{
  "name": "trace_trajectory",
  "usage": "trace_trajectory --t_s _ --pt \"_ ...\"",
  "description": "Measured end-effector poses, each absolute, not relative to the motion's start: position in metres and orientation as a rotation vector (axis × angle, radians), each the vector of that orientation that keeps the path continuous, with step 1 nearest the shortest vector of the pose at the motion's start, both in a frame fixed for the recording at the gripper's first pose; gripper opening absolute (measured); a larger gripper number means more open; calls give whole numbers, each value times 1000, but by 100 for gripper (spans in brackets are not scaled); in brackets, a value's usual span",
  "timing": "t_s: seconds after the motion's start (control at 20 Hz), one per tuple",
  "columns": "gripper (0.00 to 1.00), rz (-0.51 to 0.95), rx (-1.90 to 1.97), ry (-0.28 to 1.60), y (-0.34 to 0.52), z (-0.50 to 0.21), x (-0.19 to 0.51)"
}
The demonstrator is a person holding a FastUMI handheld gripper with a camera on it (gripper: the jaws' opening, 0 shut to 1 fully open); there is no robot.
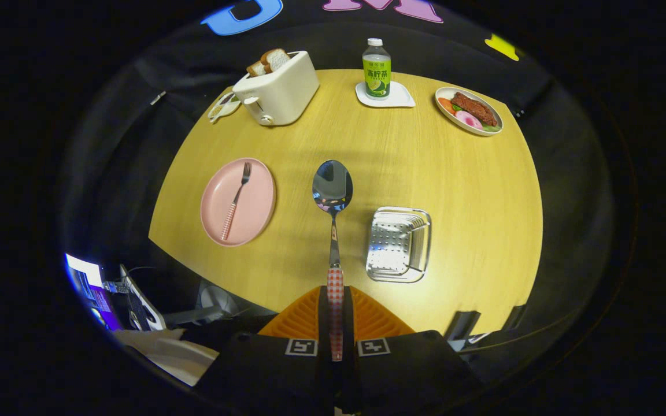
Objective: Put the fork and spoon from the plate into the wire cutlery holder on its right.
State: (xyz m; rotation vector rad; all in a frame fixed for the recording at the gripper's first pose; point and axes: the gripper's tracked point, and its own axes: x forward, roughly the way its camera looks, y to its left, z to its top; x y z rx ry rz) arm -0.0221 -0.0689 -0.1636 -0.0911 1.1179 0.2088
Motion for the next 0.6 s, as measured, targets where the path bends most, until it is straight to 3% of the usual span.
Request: trace_trajectory --t_s 0.6 --pt "10 261 -358 1516 -143 -182 -33"
